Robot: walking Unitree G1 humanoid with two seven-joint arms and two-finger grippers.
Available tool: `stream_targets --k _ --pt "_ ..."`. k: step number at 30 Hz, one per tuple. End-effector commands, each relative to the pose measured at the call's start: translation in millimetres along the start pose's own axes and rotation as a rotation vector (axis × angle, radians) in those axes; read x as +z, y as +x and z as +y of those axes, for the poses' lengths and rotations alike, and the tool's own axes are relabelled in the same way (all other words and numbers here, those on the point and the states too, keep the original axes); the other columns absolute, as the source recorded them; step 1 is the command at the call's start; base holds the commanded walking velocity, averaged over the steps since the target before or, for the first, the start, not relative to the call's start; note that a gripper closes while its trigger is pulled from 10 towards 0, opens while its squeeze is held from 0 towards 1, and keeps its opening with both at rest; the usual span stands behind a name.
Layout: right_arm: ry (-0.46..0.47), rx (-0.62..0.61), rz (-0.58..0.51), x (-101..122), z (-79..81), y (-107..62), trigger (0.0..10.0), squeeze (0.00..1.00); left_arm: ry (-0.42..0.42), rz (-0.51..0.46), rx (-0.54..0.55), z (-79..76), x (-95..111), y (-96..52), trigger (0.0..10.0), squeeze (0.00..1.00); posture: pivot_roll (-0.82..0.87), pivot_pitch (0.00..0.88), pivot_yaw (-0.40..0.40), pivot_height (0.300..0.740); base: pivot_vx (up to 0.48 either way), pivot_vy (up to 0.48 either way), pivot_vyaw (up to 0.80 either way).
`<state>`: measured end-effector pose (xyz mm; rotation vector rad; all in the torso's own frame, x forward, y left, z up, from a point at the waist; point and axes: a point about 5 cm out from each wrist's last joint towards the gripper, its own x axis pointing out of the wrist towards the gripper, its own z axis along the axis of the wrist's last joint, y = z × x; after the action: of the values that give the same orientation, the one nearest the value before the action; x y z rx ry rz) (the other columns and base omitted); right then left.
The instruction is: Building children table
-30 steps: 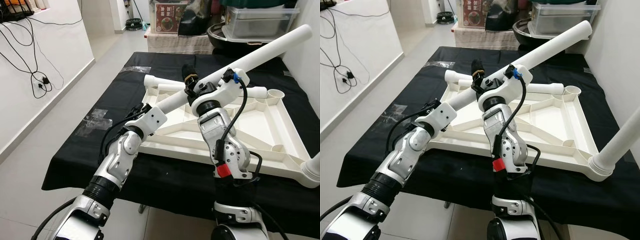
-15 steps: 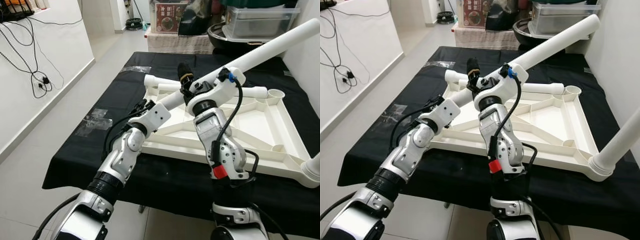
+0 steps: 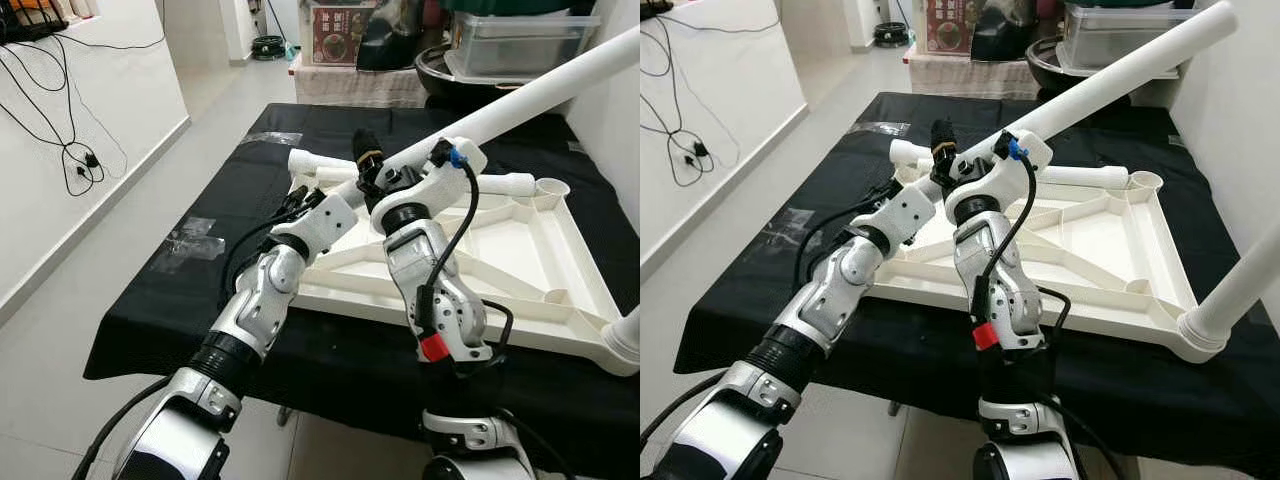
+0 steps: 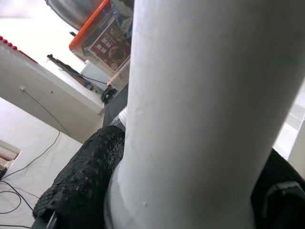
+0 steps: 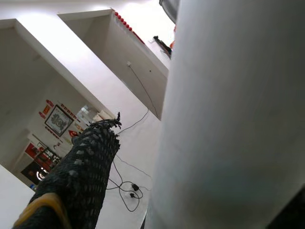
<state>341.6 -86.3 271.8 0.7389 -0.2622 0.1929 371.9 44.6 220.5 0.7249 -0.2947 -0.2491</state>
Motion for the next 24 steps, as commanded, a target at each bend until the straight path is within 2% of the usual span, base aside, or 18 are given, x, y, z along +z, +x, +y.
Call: stream_targets --k 1,3,5,6,7,9,10,11,19,24 --pt "0.154 -0.029 0.095 -39 12.4 -13.1 10.0 0.00 -0.009 -0.025 0.006 0.1 6 1.9 10.0 0.00 0.04 0.071 0.014 0.740 0.000 0.000 0.00" --pt "0.155 -0.029 0.093 -39 12.0 -12.9 10.0 0.00 -0.012 -0.026 0.008 0.0 6 2.0 10.0 0.00 0.04 0.072 0.014 0.740 0.000 0.000 0.00" --pt "0.155 -0.034 0.091 -39 11.0 -12.3 8.6 0.00 -0.014 -0.028 0.003 -1.4 7 1.6 10.0 0.00 0.04 0.072 0.014 0.740 0.000 0.000 0.00" --pt "0.156 -0.036 0.089 -39 10.6 -12.1 8.6 0.00 -0.014 -0.029 0.001 -2.1 7 1.6 10.0 0.00 0.04 0.072 0.014 0.740 0.000 0.000 0.00" --pt "0.155 -0.036 0.086 -39 10.3 -11.7 4.9 0.00 -0.013 -0.032 -0.003 -3.6 8 1.4 10.0 0.00 0.04 0.072 0.014 0.740 0.000 0.000 0.00" --pt "0.155 -0.036 0.086 -39 10.3 -11.7 4.9 0.00 -0.013 -0.032 -0.003 -3.6 8 1.4 10.0 0.00 0.04 0.072 0.014 0.740 0.000 0.000 0.00" --pt "0.155 -0.028 0.084 -38 10.8 -11.1 4.6 0.00 -0.015 -0.036 -0.008 -5.9 9 0.9 10.0 0.00 0.04 0.072 0.014 0.740 0.000 0.000 0.00" --pt "0.157 -0.028 0.080 -37 10.9 -10.0 10.0 0.00 -0.018 -0.039 -0.015 -8.7 10 0.2 10.0 0.00 0.04 0.073 0.016 0.740 0.000 0.000 0.00" --pt "0.152 -0.035 0.056 -31 9.2 -3.9 10.0 0.00 -0.031 -0.048 -0.052 -21.9 12 -4.6 10.0 0.00 0.04 0.073 0.014 0.740 0.000 0.000 0.00" --pt "0.147 -0.033 0.046 -29 8.5 -1.4 10.0 0.00 -0.028 -0.062 -0.059 -25.0 15 -5.2 10.0 0.00 0.04 0.071 0.014 0.740 0.000 0.000 0.00"
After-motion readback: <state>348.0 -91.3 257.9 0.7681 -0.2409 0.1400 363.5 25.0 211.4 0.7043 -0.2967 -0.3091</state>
